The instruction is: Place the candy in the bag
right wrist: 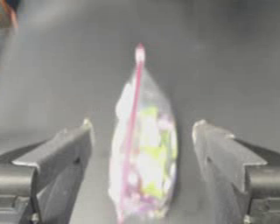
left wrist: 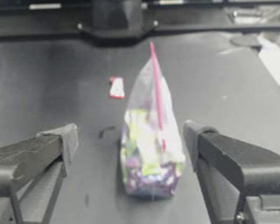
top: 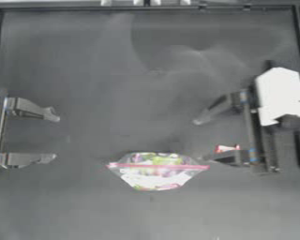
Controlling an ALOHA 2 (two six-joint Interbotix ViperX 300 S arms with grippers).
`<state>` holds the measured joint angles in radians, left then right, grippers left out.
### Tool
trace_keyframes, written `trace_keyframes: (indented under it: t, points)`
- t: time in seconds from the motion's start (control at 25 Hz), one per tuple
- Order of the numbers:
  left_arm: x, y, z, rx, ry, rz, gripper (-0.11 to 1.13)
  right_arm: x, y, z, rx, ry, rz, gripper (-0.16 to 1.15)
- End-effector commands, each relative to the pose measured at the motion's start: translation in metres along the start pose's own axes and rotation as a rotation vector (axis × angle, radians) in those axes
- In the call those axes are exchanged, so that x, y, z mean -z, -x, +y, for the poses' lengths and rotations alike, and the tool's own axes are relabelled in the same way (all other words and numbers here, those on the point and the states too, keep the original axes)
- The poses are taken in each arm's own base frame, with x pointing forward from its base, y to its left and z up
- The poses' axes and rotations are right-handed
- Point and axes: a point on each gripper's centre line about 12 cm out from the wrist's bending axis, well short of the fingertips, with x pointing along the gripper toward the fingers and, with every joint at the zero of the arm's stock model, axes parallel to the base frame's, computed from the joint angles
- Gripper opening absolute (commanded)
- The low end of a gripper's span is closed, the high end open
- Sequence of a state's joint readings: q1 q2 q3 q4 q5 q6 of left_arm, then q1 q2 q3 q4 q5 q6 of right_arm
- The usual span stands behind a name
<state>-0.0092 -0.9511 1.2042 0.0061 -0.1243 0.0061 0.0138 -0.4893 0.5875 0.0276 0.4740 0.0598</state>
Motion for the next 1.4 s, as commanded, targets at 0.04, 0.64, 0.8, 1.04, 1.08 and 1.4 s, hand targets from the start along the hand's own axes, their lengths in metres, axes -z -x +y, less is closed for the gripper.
trace_keyframes:
  t: [0.04,0.64,0.8,1.04,1.08,1.4]
  points:
    - [0.000,-0.003,0.002,-0.011,0.008,0.011,1.01,-0.024,-0.007,0.004,0.009,0.001,0.041,0.91]
    - [0.005,-0.001,0.006,-0.031,0.015,0.026,1.01,-0.048,-0.063,0.030,0.061,0.009,0.249,0.85]
    - [0.006,-0.001,0.006,-0.031,0.014,0.036,1.01,-0.051,-0.074,0.034,0.055,-0.003,0.274,0.86]
    - [0.009,-0.001,0.007,-0.035,0.016,0.045,1.01,-0.053,-0.091,0.034,0.071,0.003,0.321,0.91]
    - [0.010,-0.001,0.007,-0.035,0.018,0.048,1.01,-0.052,-0.095,0.034,0.074,0.006,0.331,0.93]
    - [0.012,0.000,0.007,-0.037,0.022,0.052,1.01,-0.053,-0.119,0.032,0.108,0.035,0.390,0.96]
